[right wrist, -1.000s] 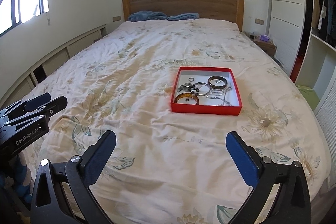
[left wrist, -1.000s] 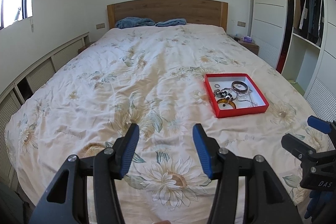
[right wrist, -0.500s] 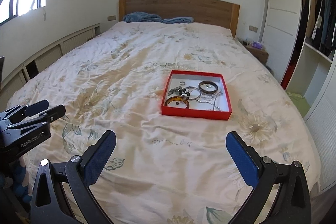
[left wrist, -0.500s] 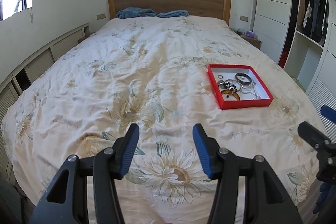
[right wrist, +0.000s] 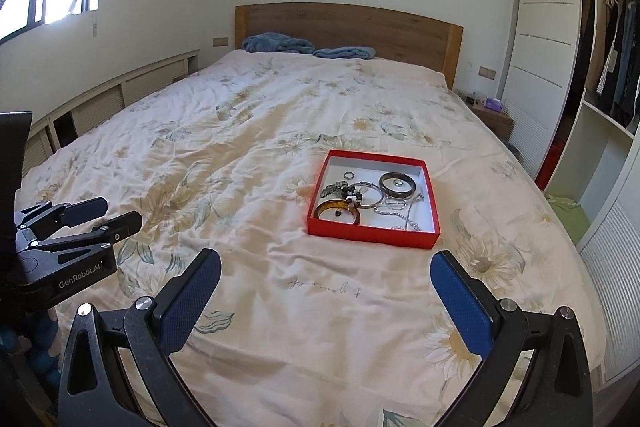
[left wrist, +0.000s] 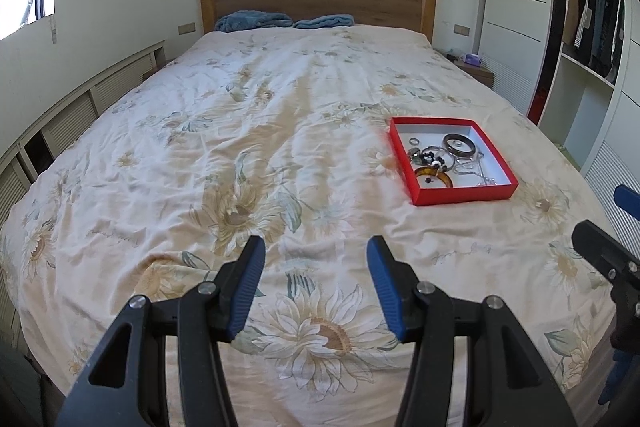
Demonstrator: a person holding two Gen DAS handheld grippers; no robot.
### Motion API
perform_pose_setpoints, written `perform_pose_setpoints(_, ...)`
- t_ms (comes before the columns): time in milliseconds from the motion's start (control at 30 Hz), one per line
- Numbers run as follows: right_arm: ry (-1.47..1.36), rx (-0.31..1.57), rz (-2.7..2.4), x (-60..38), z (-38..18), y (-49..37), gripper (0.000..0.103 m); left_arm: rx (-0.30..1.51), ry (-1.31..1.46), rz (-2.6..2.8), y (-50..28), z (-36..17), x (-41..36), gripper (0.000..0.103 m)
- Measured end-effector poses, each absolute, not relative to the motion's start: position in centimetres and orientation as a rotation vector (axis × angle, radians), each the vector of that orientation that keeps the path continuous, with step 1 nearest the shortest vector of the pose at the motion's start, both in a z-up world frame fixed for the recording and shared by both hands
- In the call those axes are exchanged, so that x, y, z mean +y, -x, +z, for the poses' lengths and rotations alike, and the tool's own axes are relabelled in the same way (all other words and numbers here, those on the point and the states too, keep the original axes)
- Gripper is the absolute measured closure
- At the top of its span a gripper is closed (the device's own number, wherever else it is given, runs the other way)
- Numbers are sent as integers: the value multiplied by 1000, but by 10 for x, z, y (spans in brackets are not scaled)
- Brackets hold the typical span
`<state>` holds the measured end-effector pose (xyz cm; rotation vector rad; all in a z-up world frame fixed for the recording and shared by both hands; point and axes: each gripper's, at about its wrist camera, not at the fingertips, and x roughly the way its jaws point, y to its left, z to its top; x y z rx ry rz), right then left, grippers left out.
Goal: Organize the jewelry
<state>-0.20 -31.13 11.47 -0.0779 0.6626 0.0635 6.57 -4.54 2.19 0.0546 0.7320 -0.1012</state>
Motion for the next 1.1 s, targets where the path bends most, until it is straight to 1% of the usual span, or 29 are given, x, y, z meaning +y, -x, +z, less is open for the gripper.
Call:
perform_pose_setpoints(600,62,676,63,-310,109,0,0,731,-61,-122,-59,23,-50,52)
perform_pose_setpoints(667,60,678,64,-309,109,0,0,731,-62,-122,-59,23,-50,51)
perform_pose_setpoints(733,58,680,66,-309,108,0,0,730,-62,-120,-59,23,-49,46)
perform_pose_setpoints(1100,57,692,65,-305,105,1,0,730,-60,-120,-57,25,-48,46)
